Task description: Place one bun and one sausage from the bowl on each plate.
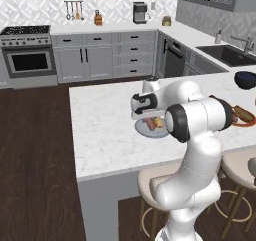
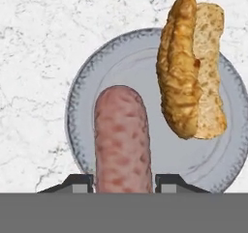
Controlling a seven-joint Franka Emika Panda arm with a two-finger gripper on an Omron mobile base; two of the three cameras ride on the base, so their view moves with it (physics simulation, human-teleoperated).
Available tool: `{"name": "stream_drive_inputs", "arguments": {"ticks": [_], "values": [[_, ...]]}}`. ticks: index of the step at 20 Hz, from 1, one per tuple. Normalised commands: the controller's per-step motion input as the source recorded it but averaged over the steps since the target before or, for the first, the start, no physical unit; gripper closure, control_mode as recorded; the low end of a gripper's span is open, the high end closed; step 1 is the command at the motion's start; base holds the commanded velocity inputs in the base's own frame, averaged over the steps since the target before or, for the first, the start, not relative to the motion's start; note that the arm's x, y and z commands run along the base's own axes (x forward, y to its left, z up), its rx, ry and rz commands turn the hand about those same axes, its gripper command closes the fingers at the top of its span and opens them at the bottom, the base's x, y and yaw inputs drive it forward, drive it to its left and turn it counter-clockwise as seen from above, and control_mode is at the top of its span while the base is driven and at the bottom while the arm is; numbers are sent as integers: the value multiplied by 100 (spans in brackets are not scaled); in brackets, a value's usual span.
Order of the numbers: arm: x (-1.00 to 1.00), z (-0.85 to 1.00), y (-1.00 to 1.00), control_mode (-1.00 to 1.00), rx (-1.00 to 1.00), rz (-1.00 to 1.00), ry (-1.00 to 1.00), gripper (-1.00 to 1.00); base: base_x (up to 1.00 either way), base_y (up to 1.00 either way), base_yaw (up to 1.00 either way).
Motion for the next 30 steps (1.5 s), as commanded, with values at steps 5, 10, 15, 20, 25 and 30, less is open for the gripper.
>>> {"name": "stream_drive_inputs", "arguments": {"ticks": [5,10,15,20,25,30], "values": [[45,-36,0,-100,0,0,0,100,0,0,0],[44,-29,0,-100,0,0,0,-100,0,0,0],[7,-5,0,-100,0,0,0,-100,0,0,0],[0,0,0,-100,0,0,0,-100,0,0,0],[-38,48,0,-100,0,-3,-5,-100,0,0,0],[-92,75,0,-100,0,-4,-9,-100,0,0,0]]}}
